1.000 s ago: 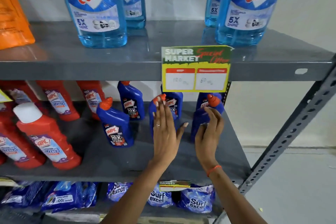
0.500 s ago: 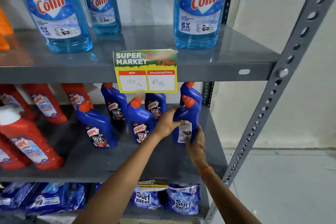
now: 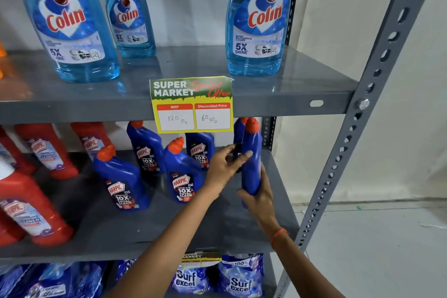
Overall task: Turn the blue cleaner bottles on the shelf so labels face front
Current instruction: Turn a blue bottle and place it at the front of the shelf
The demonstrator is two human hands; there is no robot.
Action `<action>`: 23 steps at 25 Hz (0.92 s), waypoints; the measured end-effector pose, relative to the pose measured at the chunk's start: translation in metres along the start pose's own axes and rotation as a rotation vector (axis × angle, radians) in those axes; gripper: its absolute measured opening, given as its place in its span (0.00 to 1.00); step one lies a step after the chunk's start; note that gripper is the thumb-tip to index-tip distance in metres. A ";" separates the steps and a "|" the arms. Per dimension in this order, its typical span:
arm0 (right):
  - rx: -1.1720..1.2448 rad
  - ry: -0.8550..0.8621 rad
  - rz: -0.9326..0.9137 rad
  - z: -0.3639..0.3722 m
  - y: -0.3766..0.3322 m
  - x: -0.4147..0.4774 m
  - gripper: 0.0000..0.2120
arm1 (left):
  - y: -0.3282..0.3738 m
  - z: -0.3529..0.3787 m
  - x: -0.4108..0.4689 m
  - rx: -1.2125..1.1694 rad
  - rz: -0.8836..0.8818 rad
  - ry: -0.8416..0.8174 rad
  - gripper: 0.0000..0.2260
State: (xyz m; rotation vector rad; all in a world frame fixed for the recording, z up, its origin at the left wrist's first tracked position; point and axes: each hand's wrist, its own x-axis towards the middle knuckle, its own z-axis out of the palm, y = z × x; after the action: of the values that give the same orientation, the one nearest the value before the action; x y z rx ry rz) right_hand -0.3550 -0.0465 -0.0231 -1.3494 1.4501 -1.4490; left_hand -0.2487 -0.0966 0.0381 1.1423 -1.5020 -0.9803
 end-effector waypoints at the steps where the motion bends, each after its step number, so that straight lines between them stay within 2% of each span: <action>1: 0.038 -0.010 -0.024 -0.006 -0.002 0.000 0.34 | -0.004 -0.004 0.000 -0.165 -0.043 -0.094 0.16; 3: 0.066 -0.045 -0.044 -0.018 -0.005 0.004 0.20 | -0.012 -0.013 0.000 -0.369 -0.115 -0.270 0.12; 5: 0.084 -0.109 0.011 -0.024 -0.008 0.011 0.14 | -0.015 -0.016 -0.001 -0.429 -0.158 -0.354 0.11; 9: 0.100 -0.125 0.002 -0.019 0.002 0.020 0.25 | -0.023 -0.009 -0.001 -0.289 -0.053 -0.163 0.14; 12: 0.132 -0.053 0.014 -0.012 0.017 0.022 0.27 | -0.040 -0.001 -0.006 -0.273 -0.086 -0.064 0.14; 17: 0.088 -0.032 0.042 -0.010 0.022 0.033 0.28 | -0.051 0.008 -0.012 -0.221 -0.064 -0.034 0.14; 20: 0.069 0.010 0.073 -0.010 0.028 0.040 0.25 | -0.058 0.006 -0.008 -0.164 -0.029 -0.093 0.16; 23: -0.002 0.081 0.102 -0.005 0.033 0.042 0.20 | -0.075 0.003 -0.012 -0.102 -0.065 -0.167 0.18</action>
State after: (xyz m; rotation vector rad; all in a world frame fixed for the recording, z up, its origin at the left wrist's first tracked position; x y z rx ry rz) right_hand -0.3767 -0.0904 -0.0453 -1.2120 1.5495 -1.4514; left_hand -0.2365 -0.1028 -0.0371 1.0633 -1.5346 -1.2080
